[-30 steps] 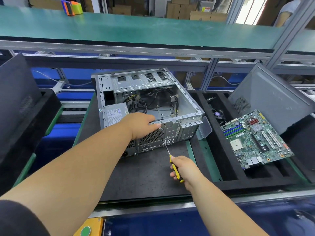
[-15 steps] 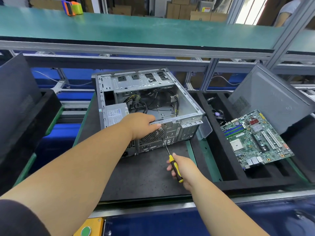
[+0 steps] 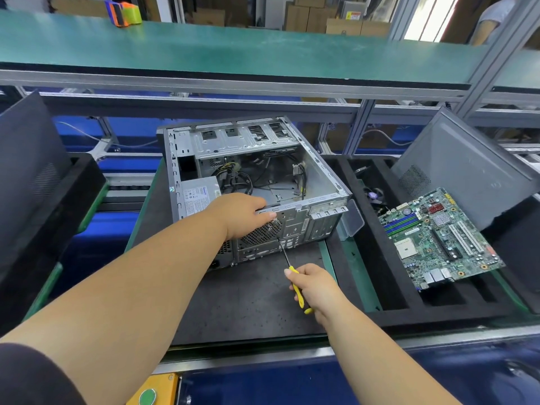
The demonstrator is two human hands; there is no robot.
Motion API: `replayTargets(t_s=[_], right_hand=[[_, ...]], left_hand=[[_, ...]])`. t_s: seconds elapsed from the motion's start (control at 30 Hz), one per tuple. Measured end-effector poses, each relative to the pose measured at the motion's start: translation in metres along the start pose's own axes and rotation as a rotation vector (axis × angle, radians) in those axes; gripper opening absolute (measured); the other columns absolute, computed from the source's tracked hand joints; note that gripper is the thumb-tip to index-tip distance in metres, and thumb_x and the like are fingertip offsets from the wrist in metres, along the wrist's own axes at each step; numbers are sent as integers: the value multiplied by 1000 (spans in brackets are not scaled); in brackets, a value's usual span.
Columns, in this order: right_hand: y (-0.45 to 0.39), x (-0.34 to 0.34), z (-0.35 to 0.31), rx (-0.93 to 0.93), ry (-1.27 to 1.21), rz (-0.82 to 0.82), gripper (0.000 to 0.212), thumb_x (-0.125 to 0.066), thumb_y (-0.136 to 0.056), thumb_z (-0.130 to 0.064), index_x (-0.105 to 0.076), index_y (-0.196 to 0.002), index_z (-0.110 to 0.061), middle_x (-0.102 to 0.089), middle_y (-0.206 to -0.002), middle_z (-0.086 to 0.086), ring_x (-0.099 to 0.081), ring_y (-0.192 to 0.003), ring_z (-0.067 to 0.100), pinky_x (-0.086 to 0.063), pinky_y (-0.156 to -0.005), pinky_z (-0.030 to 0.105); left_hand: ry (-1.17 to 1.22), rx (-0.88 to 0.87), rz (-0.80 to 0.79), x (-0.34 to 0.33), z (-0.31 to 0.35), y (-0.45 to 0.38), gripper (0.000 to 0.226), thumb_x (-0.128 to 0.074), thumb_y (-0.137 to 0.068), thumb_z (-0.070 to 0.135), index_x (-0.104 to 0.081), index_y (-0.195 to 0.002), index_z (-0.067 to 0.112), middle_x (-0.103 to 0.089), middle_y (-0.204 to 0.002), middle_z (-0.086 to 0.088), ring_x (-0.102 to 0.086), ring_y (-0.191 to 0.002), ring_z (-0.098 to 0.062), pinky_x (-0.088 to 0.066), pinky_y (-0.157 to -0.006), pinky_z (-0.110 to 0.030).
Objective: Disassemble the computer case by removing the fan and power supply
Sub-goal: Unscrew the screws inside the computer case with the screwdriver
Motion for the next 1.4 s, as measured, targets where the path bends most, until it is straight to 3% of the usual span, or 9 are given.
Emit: replayTargets(t_s=[0.23,0.33,0.5,0.63,0.87,1.03,1.2,1.4], right_hand=[[1,-2,-2,-21,15,28,27,-69,-90,-36,-51,-85,-17,-57,-64,1,-52,-55,14,-39,-57,27],[3,-2,-7,-103,-101,-17,27,-61,-95,-39,-58,-87,-13,-59,-71,5,-52,-58,17,-40,-61,31],[8,-4,-14,-213,-210,-52,35,-47,-103,-27,-67,-87,-4,-60,-69,7,-49,-54,14,-38,-54,24],[8,-3,-15,-188,-121,-36,32,-50,-102,-30,-66,-82,-11,-62,-68,1,-49,-58,13,-36,-64,31],[7,0,-10,-69,-22,6,28,-58,-97,-34,-60,-76,-16,-64,-66,-6,-48,-57,11,-32,-56,26],[5,1,-5,-12,-26,25,22,-64,-94,-32,-56,-90,-12,-61,-72,0,-47,-57,13,-35,-54,26],[6,0,-10,-114,-108,-12,26,-59,-97,-36,-60,-87,-12,-61,-71,5,-48,-56,15,-38,-57,29],[8,-2,-10,-212,-250,-41,33,-48,-101,-23,-67,-80,-6,-64,-67,6,-47,-52,14,-38,-48,22]], left_hand=[[0,10,-5,2,2,2,36,-32,-97,61,-48,-95,29,-46,-77,10,-49,-83,-20,-34,-67,-32],[13,18,-4,3,2,3,39,-33,-97,60,-53,-100,27,-51,-84,6,-50,-85,-19,-36,-70,-32],[14,19,-8,4,3,3,41,-33,-97,60,-56,-104,26,-53,-88,5,-51,-87,-20,-37,-70,-32],[9,18,-9,4,3,3,42,-32,-97,60,-55,-107,26,-52,-87,5,-51,-87,-20,-36,-70,-32],[6,15,-13,4,3,3,46,-32,-98,60,-57,-113,25,-53,-89,5,-51,-88,-20,-36,-70,-32],[20,18,-21,5,3,3,45,-32,-98,60,-57,-115,26,-50,-86,6,-49,-86,-19,-35,-69,-31],[28,20,-25,5,3,3,45,-33,-98,60,-57,-114,26,-56,-93,3,-50,-87,-19,-37,-71,-32],[22,11,-18,5,2,3,43,-32,-97,60,-56,-107,26,-56,-90,3,-53,-90,-21,-38,-72,-32]])
Point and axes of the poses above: each hand's wrist, its own y-axis away from the middle knuckle, its own x-axis out of the back of the hand, z = x × y, the point moved 1 cm from there along -y, towards the middle knuckle
